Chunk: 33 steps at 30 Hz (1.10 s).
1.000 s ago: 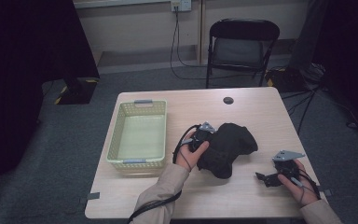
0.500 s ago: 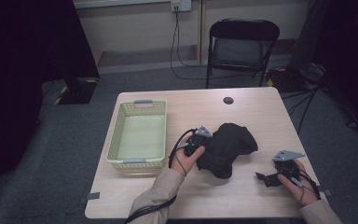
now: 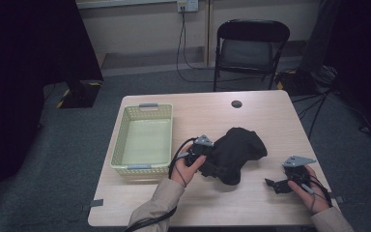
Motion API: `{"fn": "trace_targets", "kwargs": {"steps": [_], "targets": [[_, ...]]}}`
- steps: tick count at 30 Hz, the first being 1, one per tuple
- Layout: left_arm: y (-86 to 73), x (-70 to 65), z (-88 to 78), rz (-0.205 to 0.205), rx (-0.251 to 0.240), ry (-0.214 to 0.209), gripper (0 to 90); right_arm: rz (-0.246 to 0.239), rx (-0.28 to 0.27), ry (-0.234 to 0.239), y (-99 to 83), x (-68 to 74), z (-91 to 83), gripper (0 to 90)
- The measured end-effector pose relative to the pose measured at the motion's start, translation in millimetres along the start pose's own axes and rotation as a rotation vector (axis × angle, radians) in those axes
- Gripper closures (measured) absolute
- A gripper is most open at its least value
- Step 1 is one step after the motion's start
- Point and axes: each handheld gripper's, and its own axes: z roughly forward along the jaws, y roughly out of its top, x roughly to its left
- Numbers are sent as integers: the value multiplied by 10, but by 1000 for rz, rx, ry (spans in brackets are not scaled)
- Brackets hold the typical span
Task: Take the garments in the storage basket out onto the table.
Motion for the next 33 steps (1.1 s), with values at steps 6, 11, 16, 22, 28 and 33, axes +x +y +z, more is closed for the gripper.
{"fn": "trace_targets", "kwargs": {"steps": [6,11,16,22,28,33], "targets": [[-58,-8,-17,10,17,-2,22,0,0,0,0,0,0,0],[-95,-28,-49,15,16,-7,23,-1,0,0,0,-1,0,0],[-129,-42,-100,24,23,-11,21,0,0,0,0,0,0,0],[-201,-64,-133,30,40,-22,20,0,0,0,0,0,0,0],[-242,-72,-163,30,41,-34,20,0,0,0,0,0,0,0],[-286,-84,-176,42,58,-45,20,0,0,0,0,0,0,0]]}}
